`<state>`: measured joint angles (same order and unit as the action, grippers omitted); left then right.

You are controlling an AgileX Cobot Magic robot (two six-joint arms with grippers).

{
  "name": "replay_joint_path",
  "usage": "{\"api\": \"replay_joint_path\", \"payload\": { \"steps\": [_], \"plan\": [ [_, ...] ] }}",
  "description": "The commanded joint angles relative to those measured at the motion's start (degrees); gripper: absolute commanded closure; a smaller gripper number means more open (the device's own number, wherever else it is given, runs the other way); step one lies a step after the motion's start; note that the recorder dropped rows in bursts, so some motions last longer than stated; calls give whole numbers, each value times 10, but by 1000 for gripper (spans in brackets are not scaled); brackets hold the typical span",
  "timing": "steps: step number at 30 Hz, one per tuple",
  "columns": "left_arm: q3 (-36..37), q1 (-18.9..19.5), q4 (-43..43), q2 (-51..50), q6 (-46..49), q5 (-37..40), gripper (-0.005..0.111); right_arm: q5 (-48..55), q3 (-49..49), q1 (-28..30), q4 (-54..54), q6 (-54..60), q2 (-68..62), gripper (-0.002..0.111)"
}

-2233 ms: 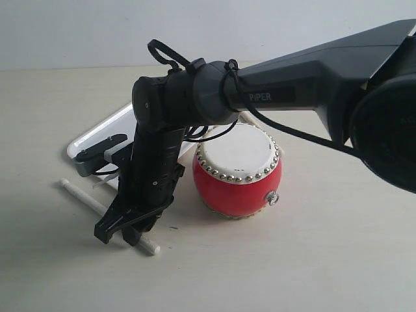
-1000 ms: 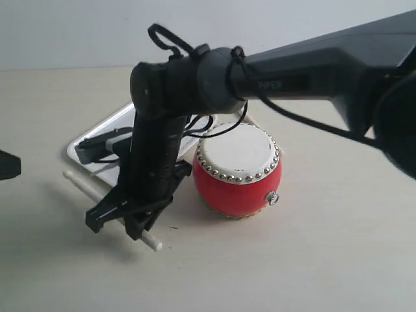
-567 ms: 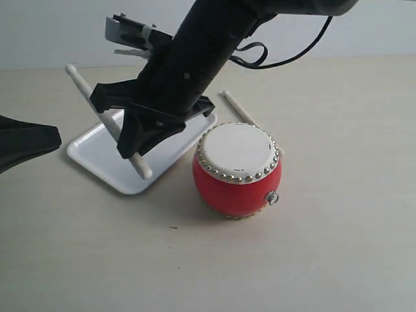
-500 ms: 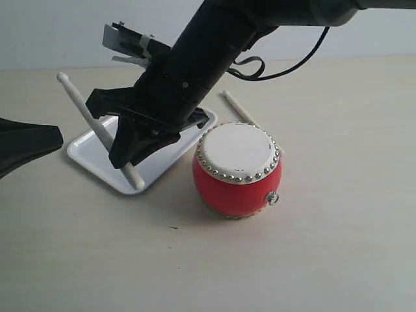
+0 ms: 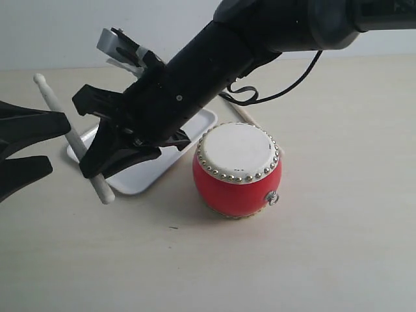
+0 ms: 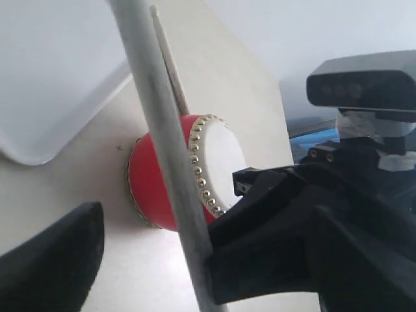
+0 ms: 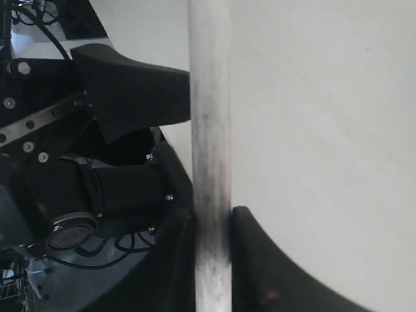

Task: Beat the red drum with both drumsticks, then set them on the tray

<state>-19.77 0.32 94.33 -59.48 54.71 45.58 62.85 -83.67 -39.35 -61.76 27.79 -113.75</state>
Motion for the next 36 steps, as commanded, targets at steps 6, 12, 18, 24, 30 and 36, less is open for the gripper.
{"api": "replay_joint_path", "payload": {
  "steps": [6,12,18,24,30,36],
  "plan": [
    [2,-3,-12,1,-30,-21,29,-3,1,-37,-18,25,5,108],
    [2,-3,-37,1,-57,-21,29,-51,1,-62,-22,25,5,108],
    [2,-3,-52,1,-76,-21,29,-73,1,-62,-38,19,5,108],
    [12,-3,-59,1,-79,-26,47,-85,1,-62,-42,10,5,108],
    [15,-3,-60,1,-80,-40,72,-77,1,-62,-42,10,5,108],
    [15,-3,-54,1,-80,-40,84,-70,1,-66,-39,10,5,108]
  ]
}}
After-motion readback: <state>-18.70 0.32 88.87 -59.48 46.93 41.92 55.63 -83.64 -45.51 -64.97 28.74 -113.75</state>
